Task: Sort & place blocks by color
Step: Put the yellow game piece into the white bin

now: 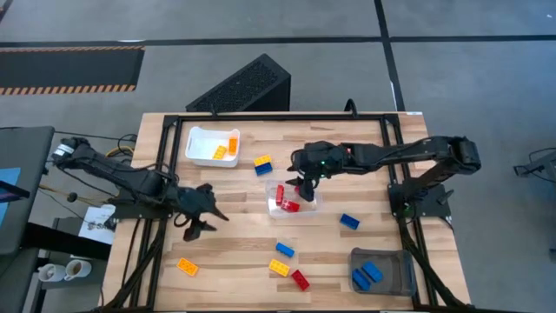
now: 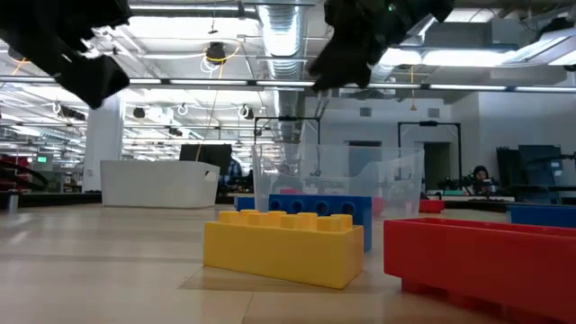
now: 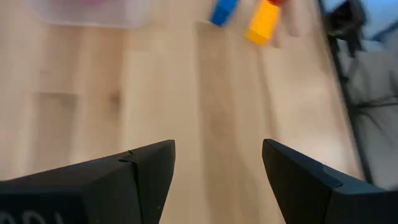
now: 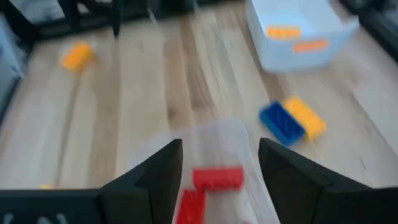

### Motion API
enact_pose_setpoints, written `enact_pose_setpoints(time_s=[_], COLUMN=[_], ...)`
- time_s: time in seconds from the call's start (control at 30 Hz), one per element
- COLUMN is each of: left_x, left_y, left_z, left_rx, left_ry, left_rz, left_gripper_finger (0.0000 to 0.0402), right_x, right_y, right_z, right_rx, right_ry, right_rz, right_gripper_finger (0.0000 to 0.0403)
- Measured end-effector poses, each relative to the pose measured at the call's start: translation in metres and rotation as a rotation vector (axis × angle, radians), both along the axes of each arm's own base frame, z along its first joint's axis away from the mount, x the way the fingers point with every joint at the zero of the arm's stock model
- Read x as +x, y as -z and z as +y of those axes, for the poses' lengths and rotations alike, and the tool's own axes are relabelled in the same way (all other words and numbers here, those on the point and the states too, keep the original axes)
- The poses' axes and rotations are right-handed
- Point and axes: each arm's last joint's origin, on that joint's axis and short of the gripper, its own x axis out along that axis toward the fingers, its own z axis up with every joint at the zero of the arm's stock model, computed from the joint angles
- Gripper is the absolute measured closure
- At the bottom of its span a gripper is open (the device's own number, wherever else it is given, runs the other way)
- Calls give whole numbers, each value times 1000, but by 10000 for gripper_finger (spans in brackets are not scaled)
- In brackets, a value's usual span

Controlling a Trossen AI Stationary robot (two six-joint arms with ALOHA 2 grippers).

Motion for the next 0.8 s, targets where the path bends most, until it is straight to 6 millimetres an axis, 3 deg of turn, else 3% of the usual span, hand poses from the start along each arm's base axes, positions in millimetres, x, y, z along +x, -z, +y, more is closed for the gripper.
enact_pose_setpoints(time_s=[0.2,0.5,0.8], left_x=[-7,-14,-25], left_y=[5,38,41], left_z=[-36,-84,-122], left_rx=[67,37,176], left_ry=[126,140,218], left_rz=[35,264,438], left_gripper_finger=[178,175,175], right_x=[6,7,8], right_y=[-6,-5,-7], right_z=[9,20,28], right_rx=[-16,-20,-33], right_ry=[-40,-74,-107], right_rz=[-90,-91,-109], right_gripper_finger=[172,172,172])
